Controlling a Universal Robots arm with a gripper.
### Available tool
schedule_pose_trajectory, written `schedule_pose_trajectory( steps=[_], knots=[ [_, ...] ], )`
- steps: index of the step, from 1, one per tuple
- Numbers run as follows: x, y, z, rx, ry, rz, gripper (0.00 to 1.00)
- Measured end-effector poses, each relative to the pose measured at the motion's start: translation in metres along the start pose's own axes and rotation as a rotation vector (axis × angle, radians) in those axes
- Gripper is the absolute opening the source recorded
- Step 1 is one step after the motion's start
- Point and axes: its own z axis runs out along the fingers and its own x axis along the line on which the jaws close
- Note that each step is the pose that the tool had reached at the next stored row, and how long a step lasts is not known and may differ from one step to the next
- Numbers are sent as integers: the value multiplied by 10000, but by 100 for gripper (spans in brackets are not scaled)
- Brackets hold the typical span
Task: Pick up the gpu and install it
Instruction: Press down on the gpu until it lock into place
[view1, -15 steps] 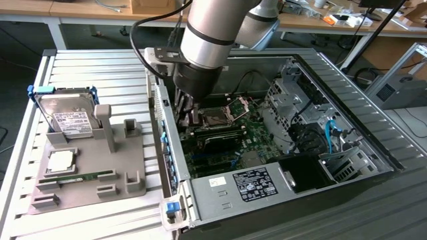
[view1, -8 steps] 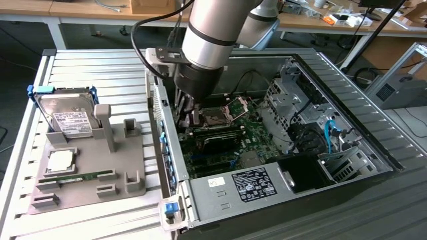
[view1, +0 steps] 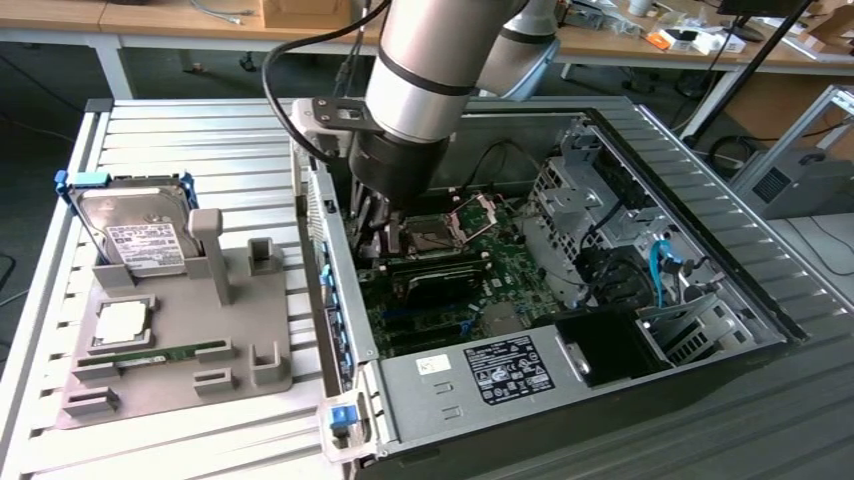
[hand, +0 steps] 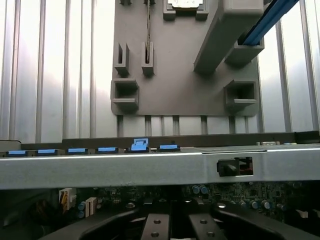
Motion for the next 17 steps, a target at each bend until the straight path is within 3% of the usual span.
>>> schedule_pose_trajectory(
  steps=[7,17],
  knots=[
    [98,4,7,4,-10,-2,11],
    [114,-17,0,-1,-4,1,11]
  ],
)
